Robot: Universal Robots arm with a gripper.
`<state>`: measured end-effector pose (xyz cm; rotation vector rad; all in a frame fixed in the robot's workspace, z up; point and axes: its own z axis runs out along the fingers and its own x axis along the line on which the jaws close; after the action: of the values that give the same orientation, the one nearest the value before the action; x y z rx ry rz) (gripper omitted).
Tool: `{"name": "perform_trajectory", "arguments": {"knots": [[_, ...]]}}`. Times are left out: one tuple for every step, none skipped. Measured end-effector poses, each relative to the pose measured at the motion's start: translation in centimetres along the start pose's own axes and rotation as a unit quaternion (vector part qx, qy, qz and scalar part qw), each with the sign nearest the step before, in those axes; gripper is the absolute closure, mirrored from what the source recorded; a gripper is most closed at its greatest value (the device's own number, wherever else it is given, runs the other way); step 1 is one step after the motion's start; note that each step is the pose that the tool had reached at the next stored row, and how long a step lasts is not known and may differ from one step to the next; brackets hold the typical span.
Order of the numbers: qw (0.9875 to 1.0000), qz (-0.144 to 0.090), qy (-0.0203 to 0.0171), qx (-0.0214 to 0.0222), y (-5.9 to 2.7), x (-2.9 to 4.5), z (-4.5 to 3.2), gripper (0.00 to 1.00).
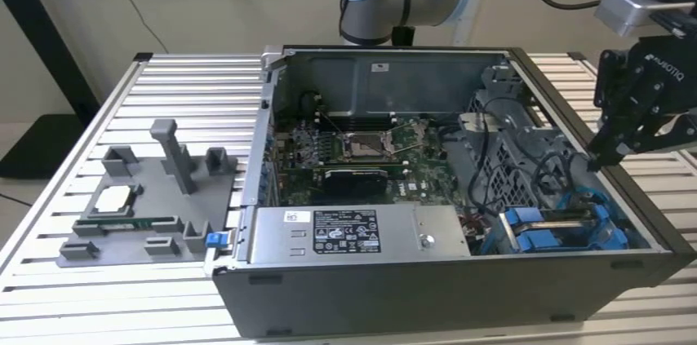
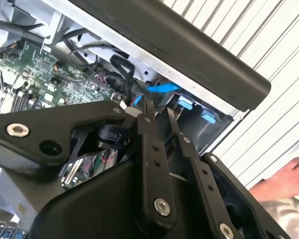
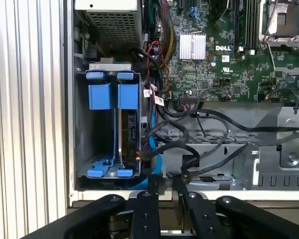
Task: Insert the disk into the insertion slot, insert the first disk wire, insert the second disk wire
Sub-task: 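Insert the second disk wire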
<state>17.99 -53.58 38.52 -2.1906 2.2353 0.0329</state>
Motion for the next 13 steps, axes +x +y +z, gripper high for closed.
{"name": "perform_trajectory", "arguments": {"knots": [[1.0000,0.000,-0.0001,0.0000,-0.02,0.00,0.09,0.00],[1.0000,0.000,-0.0001,0.0000,-0.06,0.01,0.24,0.00],[1.0000,0.000,-0.0002,0.0000,-0.10,0.01,0.42,0.00],[1.0000,0.000,-0.0002,0.0000,-0.19,0.01,0.60,0.00],[1.0000,0.001,-0.0006,-0.0001,-0.33,0.01,0.74,0.00],[1.0000,0.001,-0.0017,-0.0001,-0.49,0.01,0.78,0.00],[1.0000,0.001,-0.0039,-0.0002,-0.63,0.01,0.87,0.00],[1.0000,0.001,-0.0055,-0.0003,-0.73,0.00,0.97,0.00],[1.0000,0.001,-0.0073,-0.0003,-0.78,0.01,1.09,0.00],[1.0000,0.002,-0.0089,-0.0003,-0.79,0.01,1.19,0.00],[0.9999,0.003,-0.0113,-0.0003,-0.80,0.02,1.26,0.00],[0.9999,0.004,-0.0152,-0.0004,-0.81,0.01,1.32,0.00],[0.9998,0.006,-0.0178,-0.0004,-0.81,0.02,1.38,0.00]]}}
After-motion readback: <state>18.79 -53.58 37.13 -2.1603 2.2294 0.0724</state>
